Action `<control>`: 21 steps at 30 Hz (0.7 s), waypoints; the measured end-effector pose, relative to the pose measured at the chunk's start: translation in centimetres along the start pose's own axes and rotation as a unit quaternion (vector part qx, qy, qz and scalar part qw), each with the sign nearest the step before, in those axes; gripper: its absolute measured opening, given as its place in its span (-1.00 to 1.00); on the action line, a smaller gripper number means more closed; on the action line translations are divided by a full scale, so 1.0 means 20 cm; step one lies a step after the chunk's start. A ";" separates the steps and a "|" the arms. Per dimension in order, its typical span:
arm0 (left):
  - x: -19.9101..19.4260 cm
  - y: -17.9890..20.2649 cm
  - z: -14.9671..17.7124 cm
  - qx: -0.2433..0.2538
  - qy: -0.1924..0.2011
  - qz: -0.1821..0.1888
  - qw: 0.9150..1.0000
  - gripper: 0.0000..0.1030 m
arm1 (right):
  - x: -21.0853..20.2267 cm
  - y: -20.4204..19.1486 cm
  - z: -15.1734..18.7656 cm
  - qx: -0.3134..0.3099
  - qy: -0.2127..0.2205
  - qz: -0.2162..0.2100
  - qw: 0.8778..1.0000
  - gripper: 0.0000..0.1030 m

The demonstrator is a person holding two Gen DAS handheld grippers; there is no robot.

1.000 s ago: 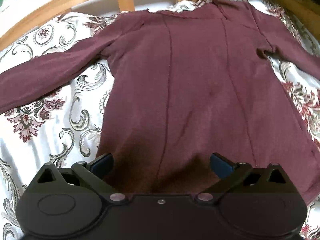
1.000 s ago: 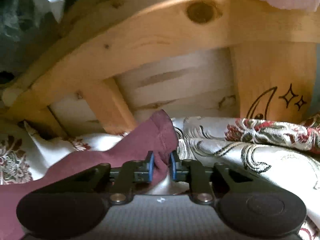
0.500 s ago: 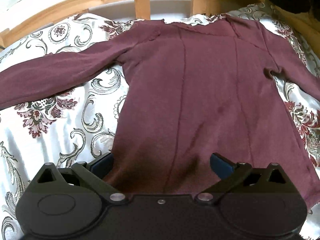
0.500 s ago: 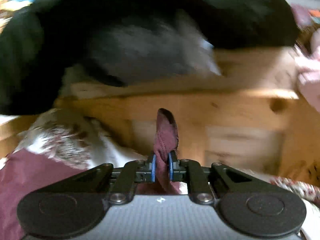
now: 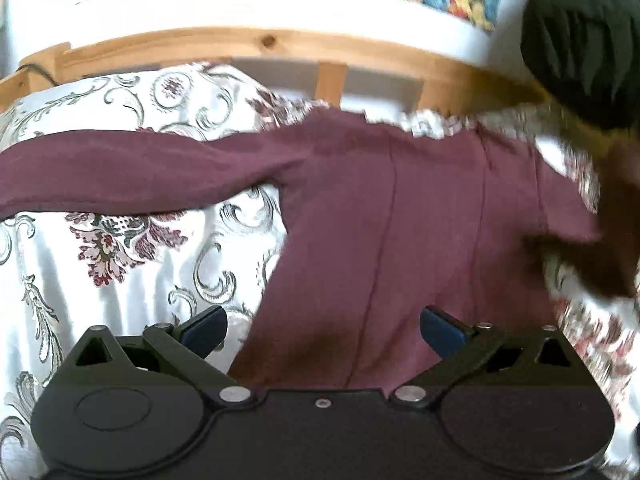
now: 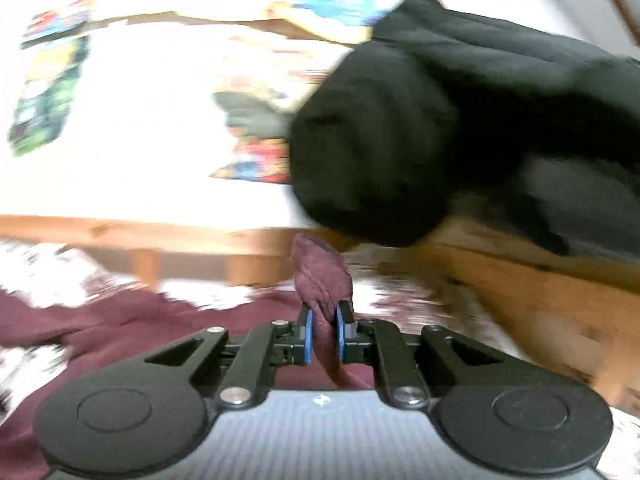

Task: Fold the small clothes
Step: 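Carry the held sleeve across the shirt body and release it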

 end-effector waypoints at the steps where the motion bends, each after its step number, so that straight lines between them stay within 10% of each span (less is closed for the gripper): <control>1: -0.01 -0.01 -0.01 -0.012 0.007 0.002 1.000 0.99 | 0.00 -0.09 0.01 -0.021 -0.002 -0.022 1.000 -0.75; 21: 0.04 -0.13 -0.03 -0.089 0.001 0.016 0.996 0.99 | -0.18 -0.72 0.40 -0.190 -0.103 -0.248 0.944 -0.69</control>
Point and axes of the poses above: each gripper's, at about its wrist camera, not at the fingertips, and x roughly the way its jaws point, y to its right, z to its underside, the point moved 7 cm from there along x, roughly the way its jaws point, and after that the axes turned 1 degree about -x, right-handed, at the moved point
